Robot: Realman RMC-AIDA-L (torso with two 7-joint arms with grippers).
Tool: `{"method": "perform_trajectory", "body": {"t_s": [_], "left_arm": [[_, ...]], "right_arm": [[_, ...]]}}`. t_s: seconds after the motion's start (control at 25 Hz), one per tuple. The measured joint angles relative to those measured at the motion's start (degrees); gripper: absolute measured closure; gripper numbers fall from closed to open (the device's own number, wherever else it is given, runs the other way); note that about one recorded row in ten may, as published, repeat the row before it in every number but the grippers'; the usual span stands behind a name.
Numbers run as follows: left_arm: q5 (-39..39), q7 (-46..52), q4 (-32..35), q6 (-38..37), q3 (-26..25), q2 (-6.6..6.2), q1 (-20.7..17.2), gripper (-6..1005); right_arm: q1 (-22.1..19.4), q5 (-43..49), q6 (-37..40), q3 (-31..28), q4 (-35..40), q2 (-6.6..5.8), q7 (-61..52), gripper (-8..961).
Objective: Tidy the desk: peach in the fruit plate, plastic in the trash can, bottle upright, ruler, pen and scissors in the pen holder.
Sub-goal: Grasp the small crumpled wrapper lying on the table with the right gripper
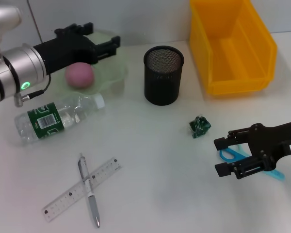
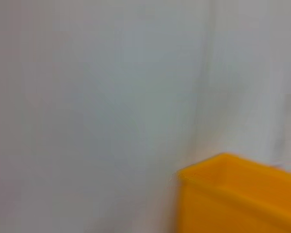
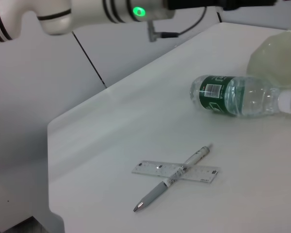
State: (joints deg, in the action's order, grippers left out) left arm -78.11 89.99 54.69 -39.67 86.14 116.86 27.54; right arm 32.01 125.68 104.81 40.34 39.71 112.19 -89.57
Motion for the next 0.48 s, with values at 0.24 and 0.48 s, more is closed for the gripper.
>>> {"method": "perform_trajectory", "body": {"t_s": [0.24, 0.48], "left_arm": [[-9.37, 9.98, 4.30, -16.35, -3.99, -1.03, -0.18, 184], [-18.56, 15.83, 8.12, -23.57, -6.76, 0.53, -0.14, 184]], "right_arm": [[-0.05, 0.00, 0.07, 0.00, 0.12, -0.22, -0.16, 189], [0.06, 0.00, 0.16, -0.01, 0.12, -0.29, -0.17, 192]]}}
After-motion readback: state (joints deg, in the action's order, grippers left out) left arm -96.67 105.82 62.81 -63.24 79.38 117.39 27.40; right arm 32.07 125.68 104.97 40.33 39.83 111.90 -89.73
